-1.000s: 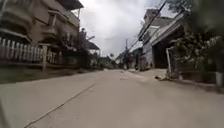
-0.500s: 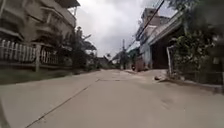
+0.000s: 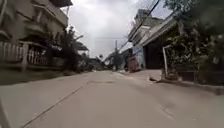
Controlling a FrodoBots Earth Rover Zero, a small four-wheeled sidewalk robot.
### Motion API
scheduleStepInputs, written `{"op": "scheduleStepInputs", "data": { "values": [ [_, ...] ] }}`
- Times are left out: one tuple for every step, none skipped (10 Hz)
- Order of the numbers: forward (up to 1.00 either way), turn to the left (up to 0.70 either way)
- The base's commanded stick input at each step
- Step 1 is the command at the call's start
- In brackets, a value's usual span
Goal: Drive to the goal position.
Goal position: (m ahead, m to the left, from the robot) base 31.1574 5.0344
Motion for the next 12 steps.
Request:
{"op": "scheduleStepInputs", "data": {
  "values": [
    [0.7, -0.28],
    [0.7, -0.28],
    [0.7, -0.28],
    [0.7, -0.28],
    [0.7, -0.28],
    [0.7, -0.26],
    [0.7, -0.15],
    [0.7, -0.07],
    [0.7, -0.04],
    [0.7, 0.03],
    [0.7, 0.05],
    [0.7, 0.07]
  ]
}}
